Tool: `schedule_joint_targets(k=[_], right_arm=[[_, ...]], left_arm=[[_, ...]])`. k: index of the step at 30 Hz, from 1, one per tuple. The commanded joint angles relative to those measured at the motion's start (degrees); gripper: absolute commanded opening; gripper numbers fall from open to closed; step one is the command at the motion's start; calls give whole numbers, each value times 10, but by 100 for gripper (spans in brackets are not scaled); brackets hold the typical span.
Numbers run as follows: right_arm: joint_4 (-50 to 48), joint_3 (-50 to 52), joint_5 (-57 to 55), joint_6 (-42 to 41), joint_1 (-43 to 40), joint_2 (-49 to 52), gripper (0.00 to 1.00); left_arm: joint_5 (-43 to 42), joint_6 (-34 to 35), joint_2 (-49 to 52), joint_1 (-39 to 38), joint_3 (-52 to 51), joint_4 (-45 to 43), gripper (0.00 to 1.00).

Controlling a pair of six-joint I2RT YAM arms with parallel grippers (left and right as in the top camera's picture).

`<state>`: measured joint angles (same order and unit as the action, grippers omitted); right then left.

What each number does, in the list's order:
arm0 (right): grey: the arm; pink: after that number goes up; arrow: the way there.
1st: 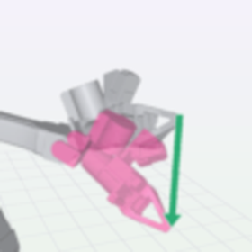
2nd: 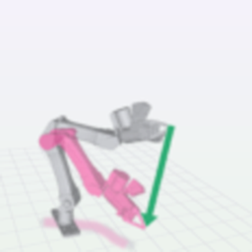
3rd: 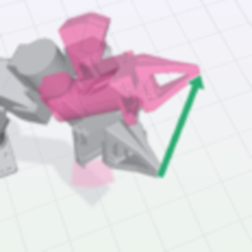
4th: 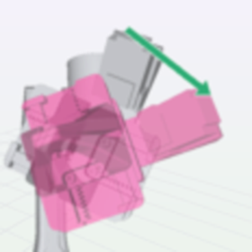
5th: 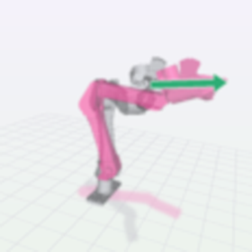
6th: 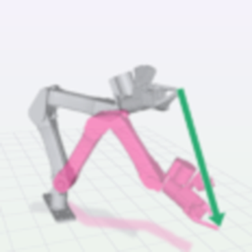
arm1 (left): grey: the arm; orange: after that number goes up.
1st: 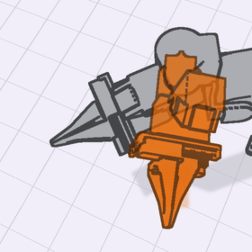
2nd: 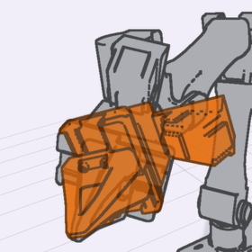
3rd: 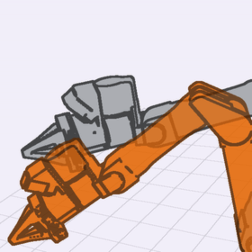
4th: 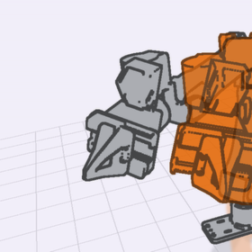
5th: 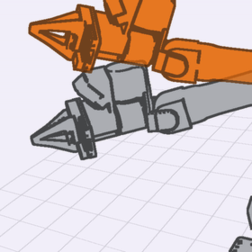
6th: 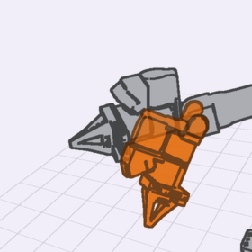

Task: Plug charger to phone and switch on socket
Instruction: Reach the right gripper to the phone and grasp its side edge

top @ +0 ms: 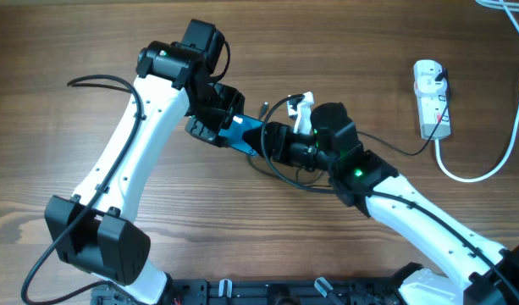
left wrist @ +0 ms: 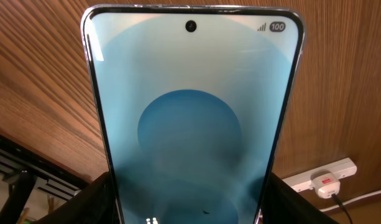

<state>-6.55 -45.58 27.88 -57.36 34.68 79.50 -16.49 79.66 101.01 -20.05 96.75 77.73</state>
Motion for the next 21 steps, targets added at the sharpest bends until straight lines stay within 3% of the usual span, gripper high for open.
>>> schedule_joint_targets(k=[1,4,13,21], right_arm=[[-33,-9,-31,-18,21,22,56],[-67,-9,-30,-31,27,47,54],[-92,-9,-30,-50,27,65,37],[-108,-9,-14,-64,27,65,30]], left_arm=[[-11,8,-10,-7,11,0,4],[-11,7,-10,-11,11,0,4],[-11,7,-10,-11,11,0,4],[-11,7,-10,-11,11,0,4]])
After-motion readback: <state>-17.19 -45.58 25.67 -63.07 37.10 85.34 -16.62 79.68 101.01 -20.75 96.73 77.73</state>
